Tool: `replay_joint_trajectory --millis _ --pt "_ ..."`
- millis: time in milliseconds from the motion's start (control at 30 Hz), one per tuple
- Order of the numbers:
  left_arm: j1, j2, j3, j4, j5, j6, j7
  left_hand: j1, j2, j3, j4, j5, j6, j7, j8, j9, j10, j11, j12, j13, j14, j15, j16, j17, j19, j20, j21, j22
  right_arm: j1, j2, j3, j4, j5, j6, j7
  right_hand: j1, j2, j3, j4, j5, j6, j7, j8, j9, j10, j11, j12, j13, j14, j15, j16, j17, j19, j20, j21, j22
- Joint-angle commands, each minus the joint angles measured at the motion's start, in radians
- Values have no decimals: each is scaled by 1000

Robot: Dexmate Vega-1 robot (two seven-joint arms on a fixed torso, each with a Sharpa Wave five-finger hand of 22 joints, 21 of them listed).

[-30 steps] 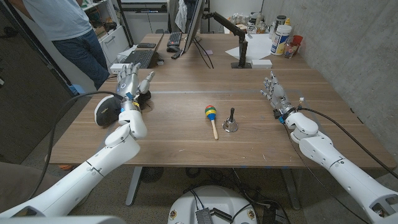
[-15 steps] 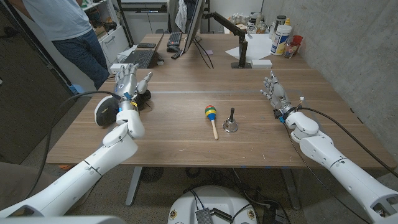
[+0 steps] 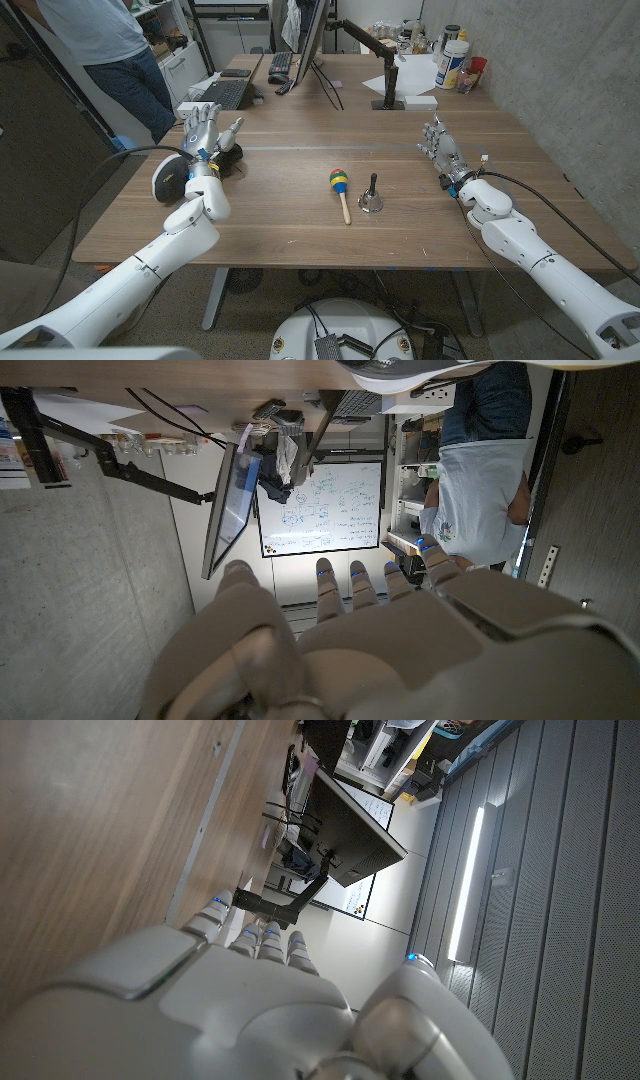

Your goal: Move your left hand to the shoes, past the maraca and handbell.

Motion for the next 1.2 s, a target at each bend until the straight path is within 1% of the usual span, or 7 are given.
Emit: replay_joint_trajectory --millis 33,133,667,700,767,1200 --pt "-7 15 3 18 -7 4 0 12 -4 7 -5 -2 4 -3 -4 5 -2 -7 2 5 -3 -3 -2 2 5 6 1 5 2 1 -3 0 -7 2 -2 3 11 2 -4 1 -4 3 10 5 -8 2 8 3 -9 -1 4 6 -5 4 5 4" --pt "-7 16 1 22 -11 2 0 12 -4 7 -5 -2 4 -3 -4 5 -2 -3 1 5 -3 -3 -1 2 5 6 0 5 2 3 -3 -2 -4 -2 -5 3 12 2 -4 1 -4 3 10 5 -8 3 8 3 -9 0 4 6 -5 4 5 4" --pt "-5 23 -11 45 -36 2 4 11 -5 9 -7 -2 4 -2 -5 5 -3 -5 1 6 -3 -3 -1 2 6 6 0 5 9 9 -11 -4 -11 -8 -9 4 13 1 -5 1 -4 4 10 5 -8 2 8 3 -9 0 4 6 -6 3 4 4" --pt "-3 25 -14 46 -39 1 3 11 -5 9 -7 -2 3 -3 -6 5 -3 -4 1 6 -3 -3 -2 2 6 6 0 5 11 11 -15 -1 -14 -7 -9 5 14 1 -5 1 -4 3 10 5 -7 -11 8 3 -10 1 4 6 -6 3 4 4" --pt "-3 26 -13 45 -41 1 4 11 -5 10 -7 -2 3 -3 -6 5 -3 -3 1 6 -4 -4 -2 2 6 6 0 5 11 11 -15 -1 -14 -7 -9 5 15 2 -6 1 -4 4 10 5 -7 -14 9 3 -11 0 4 6 -6 3 4 4" --pt "14 34 -28 41 -59 -2 12 10 -6 11 -9 -2 4 -2 -6 5 -3 -2 0 6 -5 -3 -2 2 6 6 -1 5 15 11 -21 -10 -14 -20 -8 7 18 2 -7 0 -6 3 9 5 -11 -8 7 3 -18 6 2 6 -13 13 2 4"
